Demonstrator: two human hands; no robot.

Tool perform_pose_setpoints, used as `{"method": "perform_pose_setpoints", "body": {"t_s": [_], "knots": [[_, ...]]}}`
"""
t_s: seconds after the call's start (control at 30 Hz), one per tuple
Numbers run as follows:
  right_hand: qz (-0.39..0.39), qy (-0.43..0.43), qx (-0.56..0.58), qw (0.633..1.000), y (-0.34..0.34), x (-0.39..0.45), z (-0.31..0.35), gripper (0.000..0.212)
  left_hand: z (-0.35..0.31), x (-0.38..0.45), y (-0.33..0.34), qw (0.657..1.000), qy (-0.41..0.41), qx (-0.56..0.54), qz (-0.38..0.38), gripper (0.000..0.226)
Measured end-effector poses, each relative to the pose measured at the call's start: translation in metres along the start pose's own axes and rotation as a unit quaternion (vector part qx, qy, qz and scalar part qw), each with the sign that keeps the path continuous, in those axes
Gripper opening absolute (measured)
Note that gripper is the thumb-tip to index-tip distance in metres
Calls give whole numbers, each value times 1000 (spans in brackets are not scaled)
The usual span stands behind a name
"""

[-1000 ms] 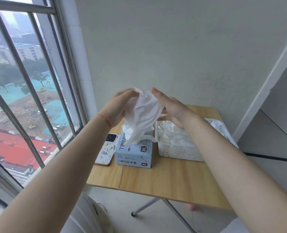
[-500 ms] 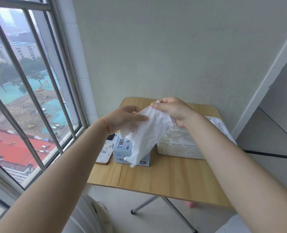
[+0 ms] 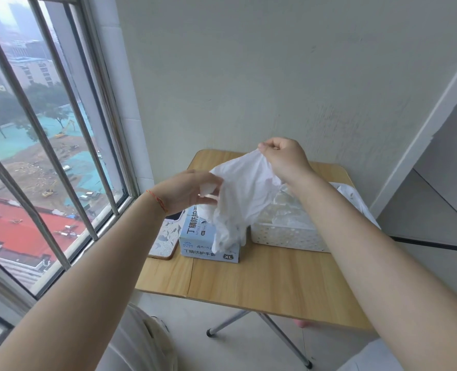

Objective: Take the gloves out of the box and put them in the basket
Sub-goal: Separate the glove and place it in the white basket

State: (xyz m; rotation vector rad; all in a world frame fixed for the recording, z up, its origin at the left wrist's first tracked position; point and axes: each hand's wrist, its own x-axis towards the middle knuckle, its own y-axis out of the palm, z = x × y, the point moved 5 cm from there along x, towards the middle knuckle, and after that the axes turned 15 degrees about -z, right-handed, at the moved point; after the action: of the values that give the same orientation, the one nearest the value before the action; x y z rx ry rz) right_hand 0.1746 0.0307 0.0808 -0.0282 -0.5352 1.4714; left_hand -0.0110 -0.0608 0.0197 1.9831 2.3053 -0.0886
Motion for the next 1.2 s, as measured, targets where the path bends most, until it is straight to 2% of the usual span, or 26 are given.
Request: {"method": "perform_pose_setpoints", "body": {"t_s": [0.1,0.2,0.27,0.33,0.4,0.47,0.53,0.6,0.67,0.77,0.83,0.93,1.0,1.07,1.13,1.2], "knots": [[1,1,-14,1000,-1,5,1,19,-5,6,1,995,-12,-97,-24,19],[9,16,-51,999,-5,11,-5,23,-6,19,-5,993,-16,-34,-108,16],[7,23,-76,997,-9,14,-13,25,-6,29,-3,989,-25,-2,-146,38],[-5,39,-82,996,-17,18,-24,26,-8,36,11,991,-29,28,-126,50],[-20,55,-84,995,-28,22,-33,32,-9,41,29,992,-22,100,-66,44],[-29,65,-87,994,-42,27,-41,28,-8,43,45,983,-38,176,-13,50],[-41,71,-92,992,-56,34,-50,27,-4,47,56,978,-63,198,15,55],[-44,78,-107,990,-68,39,-61,26,-4,54,64,981,-73,180,8,49],[-39,83,-127,988,-78,42,-73,16,-4,63,72,982,-80,171,-9,45],[-40,87,-153,984,-92,46,-94,13,-8,74,86,971,-86,218,-53,28],[-49,85,-184,978,-103,49,-107,20,-8,83,93,961,-85,254,-68,18],[-51,79,-251,963,-119,51,-125,34,-7,87,111,960,-85,263,-31,15],[-50,78,-292,952,-127,51,-136,31,-6,92,119,956,-60,285,-43,13],[-51,72,-324,942,-132,50,-144,31,-7,99,124,936,-5,342,-80,11],[-51,61,-355,932,-132,47,-150,29,-7,107,127,906,51,404,-114,10],[-54,43,-378,923,-131,45,-152,28,-13,107,133,858,134,472,-151,8]]}}
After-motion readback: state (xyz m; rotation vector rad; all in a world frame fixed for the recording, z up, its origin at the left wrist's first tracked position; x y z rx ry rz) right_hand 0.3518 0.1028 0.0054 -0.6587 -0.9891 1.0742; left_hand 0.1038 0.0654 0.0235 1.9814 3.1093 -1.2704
